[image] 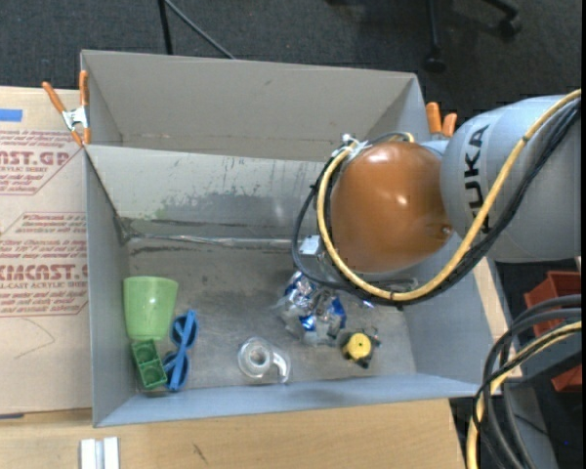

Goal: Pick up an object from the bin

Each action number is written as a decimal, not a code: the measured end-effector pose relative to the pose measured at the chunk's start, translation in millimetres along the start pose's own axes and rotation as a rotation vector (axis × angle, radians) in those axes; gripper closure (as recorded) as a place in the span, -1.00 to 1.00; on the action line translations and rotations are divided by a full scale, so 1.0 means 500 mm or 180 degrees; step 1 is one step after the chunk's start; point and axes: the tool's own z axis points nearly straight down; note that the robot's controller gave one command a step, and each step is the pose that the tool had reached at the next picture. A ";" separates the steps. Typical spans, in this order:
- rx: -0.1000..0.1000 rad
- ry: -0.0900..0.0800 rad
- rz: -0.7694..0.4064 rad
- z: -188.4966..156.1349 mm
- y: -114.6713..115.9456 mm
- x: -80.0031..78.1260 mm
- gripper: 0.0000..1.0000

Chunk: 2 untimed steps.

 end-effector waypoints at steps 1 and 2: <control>-0.0012 -0.0003 -0.2050 0.060 0.066 -0.066 1.00; 0.0006 -0.0025 -0.2070 -0.021 0.105 -0.207 1.00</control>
Offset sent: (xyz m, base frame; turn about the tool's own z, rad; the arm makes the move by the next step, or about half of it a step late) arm -0.0060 0.0447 -0.0288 -0.6448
